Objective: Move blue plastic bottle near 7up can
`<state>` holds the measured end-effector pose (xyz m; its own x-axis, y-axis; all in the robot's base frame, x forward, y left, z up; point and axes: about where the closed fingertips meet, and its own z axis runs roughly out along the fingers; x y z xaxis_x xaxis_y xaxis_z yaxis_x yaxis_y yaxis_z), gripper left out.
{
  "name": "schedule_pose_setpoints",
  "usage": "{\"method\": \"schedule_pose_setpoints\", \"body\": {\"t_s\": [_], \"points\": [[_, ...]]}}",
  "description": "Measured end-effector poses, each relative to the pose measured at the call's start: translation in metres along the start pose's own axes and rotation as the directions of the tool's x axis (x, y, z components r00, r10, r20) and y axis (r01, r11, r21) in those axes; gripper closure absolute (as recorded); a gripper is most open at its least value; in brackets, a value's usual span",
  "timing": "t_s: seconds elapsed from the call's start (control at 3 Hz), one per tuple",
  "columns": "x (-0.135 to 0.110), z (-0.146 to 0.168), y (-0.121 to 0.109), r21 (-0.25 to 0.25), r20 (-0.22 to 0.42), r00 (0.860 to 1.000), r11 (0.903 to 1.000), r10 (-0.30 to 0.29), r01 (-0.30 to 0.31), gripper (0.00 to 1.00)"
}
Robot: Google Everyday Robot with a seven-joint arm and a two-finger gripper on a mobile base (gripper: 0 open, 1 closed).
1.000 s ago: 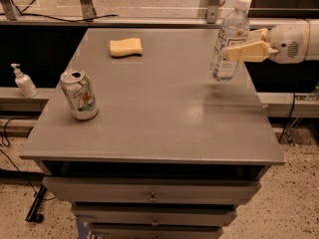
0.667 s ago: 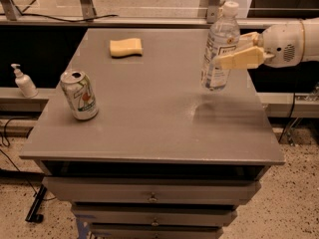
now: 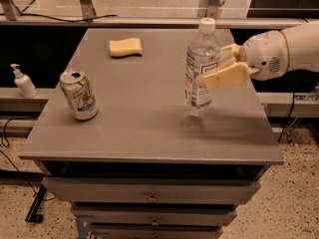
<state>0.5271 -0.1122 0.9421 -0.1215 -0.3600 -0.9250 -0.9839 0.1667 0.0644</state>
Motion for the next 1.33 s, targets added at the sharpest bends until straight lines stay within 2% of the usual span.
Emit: {"method": "schedule_pose_setpoints", "body": {"t_s": [0.33,0.67,1.0,1.33], "points": [[-0.015,-0.002,-0.006,0.025,0.096,0.995,0.9995,0.018,-0.02,1.0],[-0.041,0.018,-0.009,0.041,0.212,0.977,0.999,0.01,-0.019,1.0],[-0.055,0.057,-0.008,0.044,0.257,0.966,0.999,-0.022,0.011,1.0],[-0.056,0.098,-0.003,0.034,0.259,0.965,0.9986,-0.048,0.04,1.0]]}}
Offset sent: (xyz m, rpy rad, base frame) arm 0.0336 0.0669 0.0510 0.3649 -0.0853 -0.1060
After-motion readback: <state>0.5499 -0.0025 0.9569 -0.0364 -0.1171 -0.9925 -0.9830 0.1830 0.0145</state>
